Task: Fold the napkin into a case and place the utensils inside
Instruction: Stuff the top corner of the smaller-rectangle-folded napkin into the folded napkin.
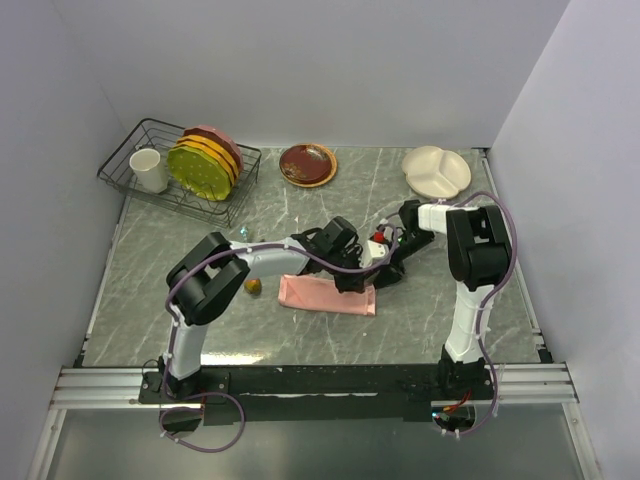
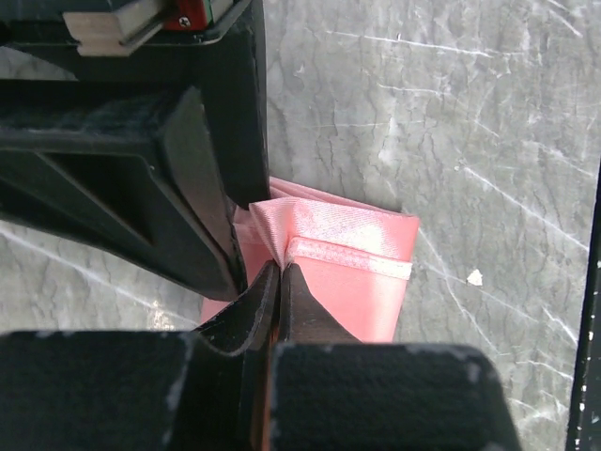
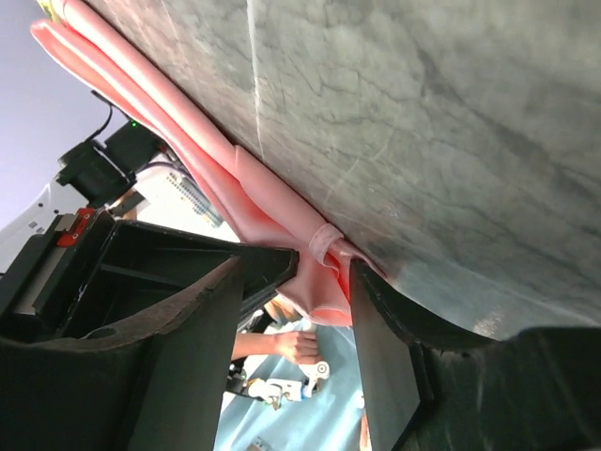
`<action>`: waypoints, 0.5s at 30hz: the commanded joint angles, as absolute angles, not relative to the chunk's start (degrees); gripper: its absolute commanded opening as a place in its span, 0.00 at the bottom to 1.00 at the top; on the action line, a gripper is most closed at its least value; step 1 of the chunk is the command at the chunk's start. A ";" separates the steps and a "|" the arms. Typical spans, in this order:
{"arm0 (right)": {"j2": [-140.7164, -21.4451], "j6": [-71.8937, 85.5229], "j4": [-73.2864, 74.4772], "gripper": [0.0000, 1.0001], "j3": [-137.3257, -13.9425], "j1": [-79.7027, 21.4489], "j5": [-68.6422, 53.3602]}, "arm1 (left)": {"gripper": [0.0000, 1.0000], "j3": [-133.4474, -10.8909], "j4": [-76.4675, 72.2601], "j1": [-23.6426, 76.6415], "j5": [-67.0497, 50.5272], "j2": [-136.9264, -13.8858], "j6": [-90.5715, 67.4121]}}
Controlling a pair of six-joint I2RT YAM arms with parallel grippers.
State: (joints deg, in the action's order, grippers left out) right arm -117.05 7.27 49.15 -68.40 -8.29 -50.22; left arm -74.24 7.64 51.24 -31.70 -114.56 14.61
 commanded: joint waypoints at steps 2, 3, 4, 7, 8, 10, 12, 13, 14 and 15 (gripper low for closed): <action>-120.50 8.00 47.99 0.59 -70.05 -8.88 -42.02 | 0.01 -73.30 6.32 51.59 -30.59 -109.43 11.52; -120.41 8.00 48.08 0.59 -70.48 -8.88 -41.32 | 0.01 -73.39 6.94 51.68 -30.50 -109.16 10.30; -120.24 7.91 47.99 0.59 -70.49 -8.88 -40.96 | 0.01 -74.00 9.12 51.59 -30.59 -109.25 9.67; -119.71 7.82 47.72 0.60 -70.49 -8.88 -40.34 | 0.01 -74.79 12.38 50.98 -31.37 -109.77 6.60; -119.53 7.91 47.64 0.60 -70.49 -8.96 -40.25 | 0.01 -74.36 12.31 50.80 -31.81 -109.78 5.72; -119.09 7.91 47.11 0.60 -70.31 -8.96 -40.08 | 0.01 -73.05 11.87 49.92 -33.30 -109.42 3.00; -118.74 7.91 46.58 0.60 -69.96 -8.96 -40.08 | 0.01 -72.77 12.65 49.40 -33.57 -109.86 1.07; -118.57 8.08 46.06 0.60 -69.96 -8.96 -39.99 | 0.01 -72.51 12.92 49.22 -33.57 -110.04 0.53; -118.39 8.17 45.88 0.60 -69.96 -8.96 -40.08 | 0.01 -72.16 12.57 49.13 -33.57 -110.21 -1.73; -118.39 8.35 45.62 0.60 -70.05 -9.05 -39.99 | 0.01 -71.55 11.96 49.04 -33.49 -110.04 -2.45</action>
State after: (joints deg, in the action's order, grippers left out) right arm -117.80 8.47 49.45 -70.39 -8.51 -48.40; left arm -73.19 11.64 49.84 -32.05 -111.90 3.75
